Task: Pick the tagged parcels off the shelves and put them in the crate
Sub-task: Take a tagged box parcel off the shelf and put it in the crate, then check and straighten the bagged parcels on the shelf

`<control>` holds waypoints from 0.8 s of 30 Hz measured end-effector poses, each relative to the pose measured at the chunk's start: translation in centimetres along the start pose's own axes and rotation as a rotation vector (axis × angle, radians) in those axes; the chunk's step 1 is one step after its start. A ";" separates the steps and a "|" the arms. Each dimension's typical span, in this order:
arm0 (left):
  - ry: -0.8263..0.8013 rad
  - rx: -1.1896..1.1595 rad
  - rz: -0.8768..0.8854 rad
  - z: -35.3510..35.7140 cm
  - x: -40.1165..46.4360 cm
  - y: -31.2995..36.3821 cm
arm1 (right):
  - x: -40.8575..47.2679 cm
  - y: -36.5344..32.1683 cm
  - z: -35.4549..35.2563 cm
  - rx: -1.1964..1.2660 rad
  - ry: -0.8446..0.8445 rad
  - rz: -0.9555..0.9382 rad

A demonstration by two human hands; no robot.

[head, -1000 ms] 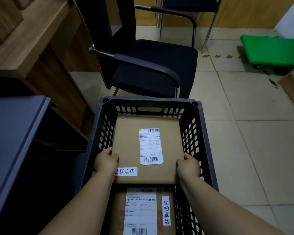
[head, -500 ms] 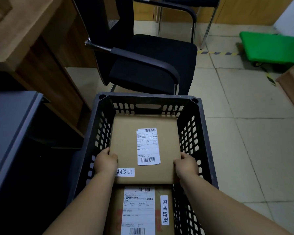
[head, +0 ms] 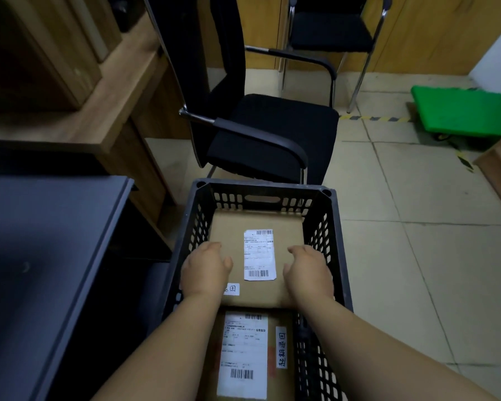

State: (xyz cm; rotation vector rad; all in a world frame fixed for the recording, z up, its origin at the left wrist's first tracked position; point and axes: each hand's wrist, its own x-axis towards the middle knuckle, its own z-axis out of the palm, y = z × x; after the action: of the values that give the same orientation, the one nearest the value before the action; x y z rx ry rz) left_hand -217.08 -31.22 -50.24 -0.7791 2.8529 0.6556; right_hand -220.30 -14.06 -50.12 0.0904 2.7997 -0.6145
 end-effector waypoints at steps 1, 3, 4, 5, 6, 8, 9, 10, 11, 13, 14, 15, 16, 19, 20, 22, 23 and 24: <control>0.022 0.036 0.035 -1.1 -0.6 0.2 | -0.6 -0.4 -0.8 -0.023 0.010 -0.033; 0.071 0.103 0.093 -3.6 -2.0 0.7 | -2.0 -1.4 -2.7 -0.045 0.036 -0.092; 0.090 0.133 0.115 -4.9 -2.8 1.0 | -2.8 -1.8 -3.6 -0.053 0.048 -0.117; 0.107 0.155 0.131 -6.2 -3.5 1.2 | -3.5 -2.3 -4.6 -0.065 0.059 -0.137; 0.119 0.169 0.140 -7.5 -4.3 1.5 | -4.2 -2.8 -5.5 -0.077 0.068 -0.154; 0.146 0.189 0.142 -10.2 -5.9 1.9 | -5.8 -3.9 -7.4 -0.079 0.074 -0.181; 0.162 0.197 0.145 -11.5 -6.8 2.1 | -6.6 -4.4 -8.3 -0.070 0.076 -0.195; 0.179 0.201 0.148 -12.8 -7.7 2.3 | -7.5 -4.9 -9.2 -0.062 0.085 -0.212; 0.197 0.201 0.149 -14.1 -8.7 2.4 | -8.3 -5.4 -10.1 -0.060 0.099 -0.234; 0.231 0.205 0.147 -16.5 -10.6 2.5 | -10.0 -6.3 -11.8 -0.076 0.120 -0.287; 0.247 0.214 0.144 -17.7 -11.5 2.6 | -10.8 -6.9 -12.7 -0.079 0.126 -0.310; 0.261 0.225 0.141 -18.9 -12.3 2.7 | -11.6 -7.5 -13.6 -0.077 0.131 -0.330; 0.276 0.234 0.136 -20.1 -13.2 2.9 | -12.5 -8.1 -14.5 -0.069 0.134 -0.349; 0.326 0.244 0.090 -23.4 -15.8 3.3 | -14.8 -9.6 -17.0 -0.063 0.132 -0.420; 0.346 0.252 0.071 -24.3 -16.7 3.4 | -15.4 -10.0 -17.7 -0.060 0.128 -0.444; 0.388 0.267 0.030 -25.7 -18.6 3.7 | -16.7 -10.8 -19.2 -0.060 0.122 -0.495; 0.408 0.260 0.003 -26.3 -19.7 3.8 | -17.4 -11.1 -19.9 -0.068 0.119 -0.526; 0.424 0.248 -0.029 -26.9 -20.9 4.0 | -18.0 -11.4 -20.7 -0.074 0.116 -0.557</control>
State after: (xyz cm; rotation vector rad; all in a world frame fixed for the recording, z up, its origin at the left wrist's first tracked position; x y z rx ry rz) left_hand -200.99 -30.22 -20.03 -1.0165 3.1986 0.1337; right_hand -209.56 -15.80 -22.50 -0.7099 2.9550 -0.6341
